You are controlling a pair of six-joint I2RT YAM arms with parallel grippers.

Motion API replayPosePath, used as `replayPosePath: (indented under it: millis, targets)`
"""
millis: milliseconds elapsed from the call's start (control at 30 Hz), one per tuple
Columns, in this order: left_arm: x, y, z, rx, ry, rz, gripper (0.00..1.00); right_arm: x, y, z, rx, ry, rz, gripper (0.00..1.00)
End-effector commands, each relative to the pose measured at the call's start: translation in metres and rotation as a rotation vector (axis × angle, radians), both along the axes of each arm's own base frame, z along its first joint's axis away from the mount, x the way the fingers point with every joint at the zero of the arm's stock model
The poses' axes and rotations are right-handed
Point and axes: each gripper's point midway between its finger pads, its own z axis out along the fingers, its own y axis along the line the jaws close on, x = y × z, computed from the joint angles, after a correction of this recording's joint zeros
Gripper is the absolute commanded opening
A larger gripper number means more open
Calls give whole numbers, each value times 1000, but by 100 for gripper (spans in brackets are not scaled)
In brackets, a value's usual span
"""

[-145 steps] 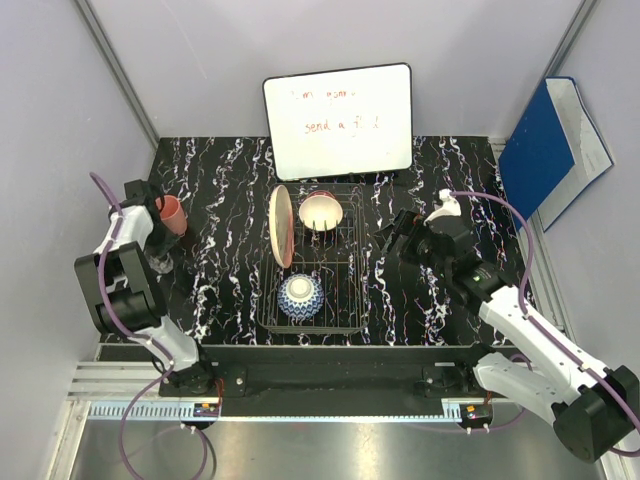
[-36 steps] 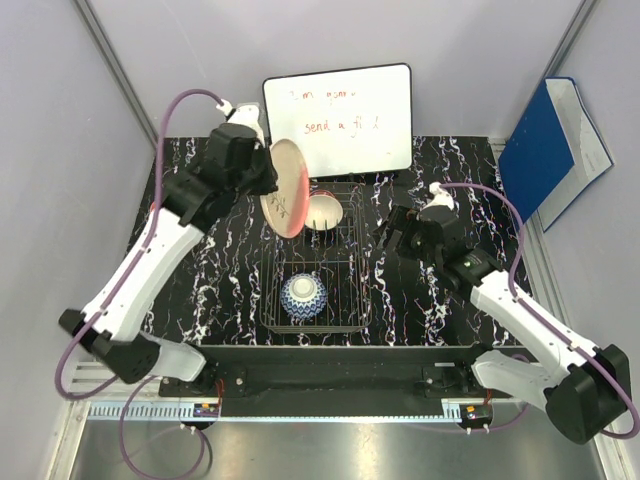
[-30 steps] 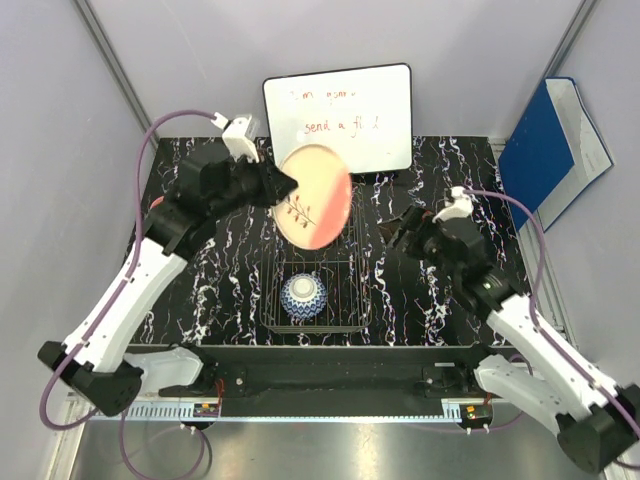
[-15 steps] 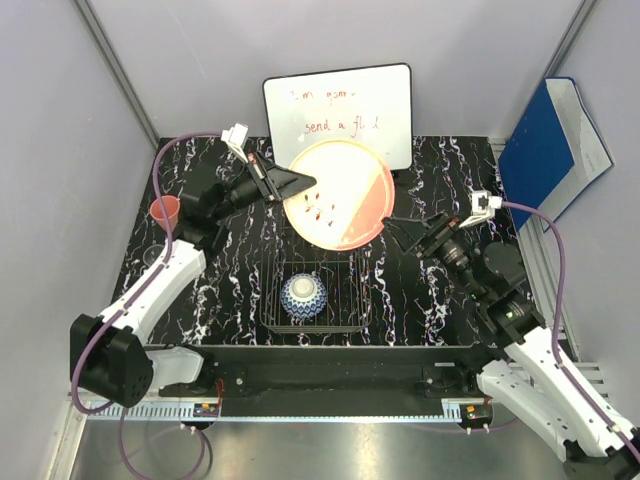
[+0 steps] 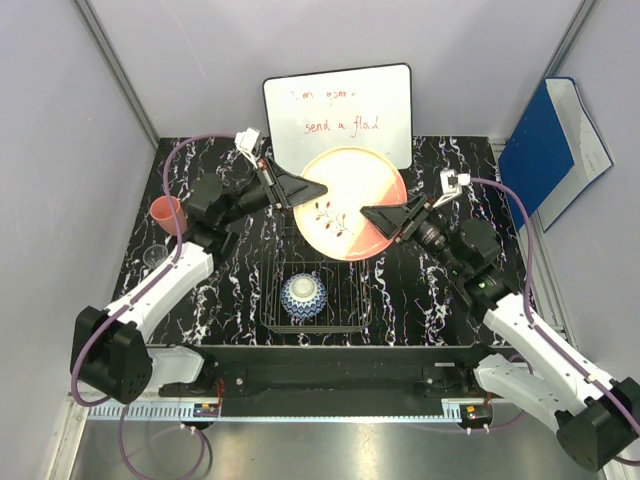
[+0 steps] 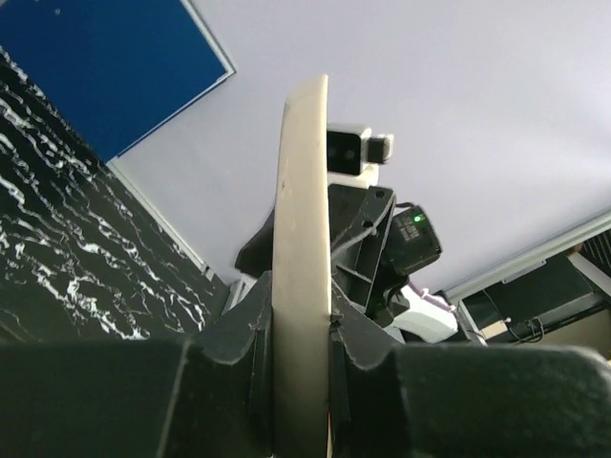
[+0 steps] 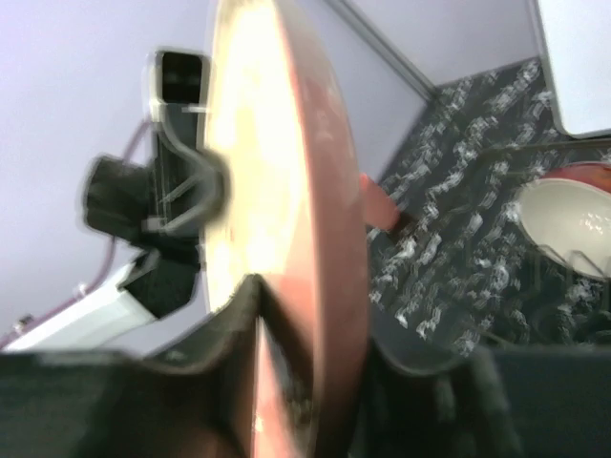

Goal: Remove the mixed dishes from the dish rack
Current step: Pick up the plate from the dish rack, then place the plate at the center of the board.

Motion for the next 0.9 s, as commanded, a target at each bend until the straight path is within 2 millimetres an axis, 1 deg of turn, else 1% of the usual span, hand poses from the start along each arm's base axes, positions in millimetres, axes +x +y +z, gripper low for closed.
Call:
replayPosePath:
  millis: [0,33,67,100,133,167,200,233,267,300,333,367,400,433,467,533,567,600,633,667,700,733,767,800,833,867]
  targets:
    - [-31,-5,37,-63,-140,-80,3,6,4,15,14,-39,8,22]
    - [-30,-5,35,-55,-143,-75,12,6,3,14,11,-37,3,15]
    - [-31,-4,39,-51,-155,-68,21,5,0,12,1,-29,-9,0]
    - [-29,-4,36,-26,-160,-56,32,6,-4,12,-8,-30,-39,0]
    - [-27,-3,37,-14,-168,-40,64,7,-9,11,-16,-26,-63,0]
    - [-27,0,48,-8,-192,-21,74,5,-15,8,-36,-8,-87,0]
    - [-18,2,38,50,-163,16,84,11,-24,9,-56,-13,-150,0]
    - [-12,8,39,73,-161,53,99,13,-32,9,-73,-6,-193,0]
    - [-1,22,52,78,-175,148,99,14,-42,1,-108,34,-238,0]
    - [9,32,42,127,-135,212,99,18,-52,6,-124,39,-291,0]
    - [19,44,39,146,-103,286,99,28,-70,1,-142,74,-380,0]
    - [36,74,40,145,-69,478,99,33,-80,-5,-170,120,-417,0]
    - [42,89,29,165,-23,556,99,40,-91,-8,-174,147,-465,0]
    - [51,109,26,157,-8,657,99,48,-107,-11,-176,174,-525,0]
    - [44,116,20,154,-6,681,99,56,-117,-19,-195,220,-564,0]
    - [40,122,11,178,-3,707,99,71,-138,-29,-197,290,-658,0]
    - [35,123,10,182,-8,705,99,85,-159,-43,-204,353,-731,0]
    - [34,123,5,203,-3,704,99,92,-167,-50,-176,397,-752,0]
    - [32,124,6,204,-11,705,99,100,-179,-58,-155,439,-781,0]
    - [29,125,2,220,0,703,99,115,-207,-78,-130,513,-842,0]
    - [27,125,0,231,-6,701,99,121,-213,-87,-61,572,-823,0]
    - [25,125,0,233,-8,700,99,128,-225,-95,-30,603,-841,0]
    - [21,126,1,230,-17,699,99,141,-229,-102,-4,608,-821,0]
    - [20,127,1,234,-27,703,99,147,-241,-106,7,616,-855,0]
    - [17,126,0,235,-33,700,99,151,-247,-108,11,615,-875,0]
    - [16,126,-1,240,-33,699,99,162,-253,-109,20,602,-887,0]
